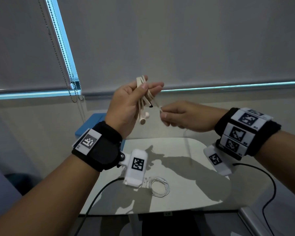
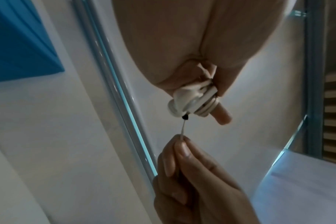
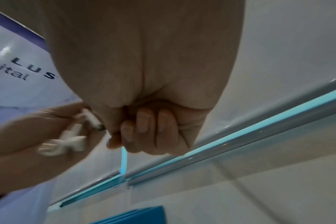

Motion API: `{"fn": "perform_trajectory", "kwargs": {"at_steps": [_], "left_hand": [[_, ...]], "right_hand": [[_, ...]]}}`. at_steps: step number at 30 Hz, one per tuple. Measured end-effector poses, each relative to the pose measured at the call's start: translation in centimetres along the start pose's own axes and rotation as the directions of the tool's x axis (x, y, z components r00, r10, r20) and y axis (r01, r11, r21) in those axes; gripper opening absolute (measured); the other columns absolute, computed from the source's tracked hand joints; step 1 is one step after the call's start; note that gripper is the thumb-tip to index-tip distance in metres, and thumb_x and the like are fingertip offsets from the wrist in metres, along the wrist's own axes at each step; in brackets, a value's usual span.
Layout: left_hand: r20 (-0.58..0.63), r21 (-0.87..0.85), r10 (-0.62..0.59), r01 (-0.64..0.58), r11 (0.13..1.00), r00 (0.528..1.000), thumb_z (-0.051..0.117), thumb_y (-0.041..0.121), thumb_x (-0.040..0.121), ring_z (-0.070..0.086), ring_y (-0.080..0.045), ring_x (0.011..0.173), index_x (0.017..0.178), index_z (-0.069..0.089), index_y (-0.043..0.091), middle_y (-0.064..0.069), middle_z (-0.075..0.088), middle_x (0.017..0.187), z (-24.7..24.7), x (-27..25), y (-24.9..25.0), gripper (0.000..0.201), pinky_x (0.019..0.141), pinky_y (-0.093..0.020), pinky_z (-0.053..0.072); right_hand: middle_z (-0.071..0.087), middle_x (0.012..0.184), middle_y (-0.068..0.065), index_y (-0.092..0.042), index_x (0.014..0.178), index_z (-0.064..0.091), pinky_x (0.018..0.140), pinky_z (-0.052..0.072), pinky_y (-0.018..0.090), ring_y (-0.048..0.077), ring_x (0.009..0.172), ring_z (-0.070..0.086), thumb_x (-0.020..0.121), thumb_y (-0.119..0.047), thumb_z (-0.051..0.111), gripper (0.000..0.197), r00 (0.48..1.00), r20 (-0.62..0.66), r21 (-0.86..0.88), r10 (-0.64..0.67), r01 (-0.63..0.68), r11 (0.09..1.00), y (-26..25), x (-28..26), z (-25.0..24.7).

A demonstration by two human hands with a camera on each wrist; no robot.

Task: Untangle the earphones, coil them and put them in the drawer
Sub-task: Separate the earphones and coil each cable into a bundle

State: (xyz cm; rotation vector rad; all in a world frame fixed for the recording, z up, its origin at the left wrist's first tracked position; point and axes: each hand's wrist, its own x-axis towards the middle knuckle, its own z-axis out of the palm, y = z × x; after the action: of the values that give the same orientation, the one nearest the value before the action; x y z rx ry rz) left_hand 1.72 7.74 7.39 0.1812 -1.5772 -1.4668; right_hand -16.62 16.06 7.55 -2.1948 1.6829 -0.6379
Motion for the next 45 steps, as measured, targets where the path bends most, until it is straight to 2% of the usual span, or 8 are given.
{"fn": "perform_trajectory", "kwargs": {"at_steps": [4, 8, 13, 19, 27, 33, 38, 45], "left_hand": [[-0.022, 0.39, 0.0, 0.009, 0.921, 1.0, 0.05, 0.016, 0.106, 0.072, -0.021, 0.108, 0.111, 0.069, 0.015, -0.006, 0.077, 0.114, -1.1, -0.3, -1.0, 0.02, 0.091, -0.056, 0.051], [0.082, 0.62, -0.022, -0.034, 0.784, 0.996, 0.042, 0.021, 0.109, 0.058, -0.017, 0.071, 0.103, 0.066, -0.001, -0.021, 0.071, 0.091, -1.3, -0.8, -1.2, 0.033, 0.063, -0.026, 0.045], [0.169, 0.598, -0.134, 0.006, 0.801, 0.976, 0.039, 0.026, 0.111, 0.044, -0.012, 0.061, 0.096, 0.067, 0.004, -0.001, 0.054, 0.065, -0.6, -1.6, -0.5, 0.039, 0.063, -0.024, 0.04], [0.185, 0.194, -0.16, 0.123, 0.973, 0.97, 0.04, 0.013, 0.108, 0.037, -0.007, 0.053, 0.127, 0.064, -0.001, 0.004, 0.041, 0.058, -1.2, -1.3, 0.5, 0.034, 0.062, -0.024, 0.035], [-0.053, 0.186, -0.03, 0.04, 0.982, 0.998, 0.045, 0.006, 0.107, 0.07, -0.015, 0.114, 0.132, 0.053, 0.014, -0.006, 0.075, 0.121, -1.2, -1.2, -1.2, 0.027, 0.093, -0.031, 0.057], [-0.062, 0.614, -0.002, 0.04, 0.789, 0.998, 0.047, 0.011, 0.106, 0.067, -0.005, 0.072, 0.094, 0.062, -0.001, 0.008, 0.074, 0.079, -2.1, -1.4, -2.4, 0.023, 0.072, -0.025, 0.049], [0.056, 0.611, -0.192, 0.119, 0.783, 0.98, 0.032, 0.035, 0.111, 0.05, -0.016, 0.06, 0.097, 0.06, -0.015, -0.013, 0.06, 0.068, -1.2, -2.3, -2.0, 0.059, 0.064, -0.029, 0.043], [0.065, 0.363, -0.245, 0.205, 0.909, 0.967, 0.042, 0.013, 0.103, 0.032, -0.015, 0.056, 0.083, 0.056, 0.002, 0.002, 0.041, 0.058, -0.5, -2.5, -1.7, 0.027, 0.057, -0.03, 0.029]], "right_hand": [[0.053, 0.072, -0.007, -0.018, 0.08, 0.06, 0.061, 0.039, 0.021, 0.005, 0.059, 0.042, 0.108, -0.03, 0.046, 0.033, 0.996, 0.076, -0.005, -0.051, 0.052, 0.999, -1.8, -0.2, 0.3], [0.057, 0.075, -0.011, -0.014, 0.084, 0.063, 0.061, 0.039, 0.016, 0.0, 0.061, 0.045, 0.107, -0.025, 0.048, 0.03, 0.993, -0.068, -0.049, -0.095, 0.092, 0.995, -2.5, 0.2, -2.0], [0.053, 0.064, -0.021, -0.025, 0.077, 0.059, 0.064, 0.038, 0.017, 0.0, 0.062, 0.047, 0.105, -0.03, 0.052, 0.029, 0.981, -0.184, -0.161, -0.056, 0.026, 0.987, -1.1, 1.0, -3.3], [0.051, 0.077, -0.007, -0.023, 0.083, 0.059, 0.07, 0.037, 0.028, 0.005, 0.071, 0.046, 0.108, -0.026, 0.044, 0.029, 0.976, -0.216, -0.111, 0.011, -0.036, 0.993, 1.7, 0.7, -1.0], [0.06, 0.081, -0.016, -0.022, 0.108, 0.066, 0.066, 0.038, 0.017, -0.001, 0.072, 0.053, 0.107, -0.021, 0.044, 0.023, 0.987, -0.108, -0.348, -0.119, 0.074, 0.934, -1.1, 1.1, 3.5], [0.059, 0.09, -0.005, -0.02, 0.095, 0.063, 0.07, 0.041, 0.036, 0.019, 0.082, 0.055, 0.104, -0.023, 0.046, 0.018, 0.971, -0.08, -0.507, -0.226, 0.155, 0.848, -2.8, 0.9, 1.4], [0.045, 0.096, -0.002, -0.024, 0.098, 0.071, 0.07, 0.031, 0.034, 0.021, 0.084, 0.043, 0.097, -0.032, 0.063, 0.012, 0.92, -0.155, -0.743, -0.359, 0.131, 0.657, -2.8, 0.9, -0.9], [0.063, 0.079, -0.001, -0.015, 0.09, 0.07, 0.061, 0.046, 0.038, 0.021, 0.067, 0.054, 0.098, -0.02, 0.063, 0.011, 0.87, -0.332, -0.608, -0.363, 0.097, 0.788, -1.4, 1.1, 0.2]]}}
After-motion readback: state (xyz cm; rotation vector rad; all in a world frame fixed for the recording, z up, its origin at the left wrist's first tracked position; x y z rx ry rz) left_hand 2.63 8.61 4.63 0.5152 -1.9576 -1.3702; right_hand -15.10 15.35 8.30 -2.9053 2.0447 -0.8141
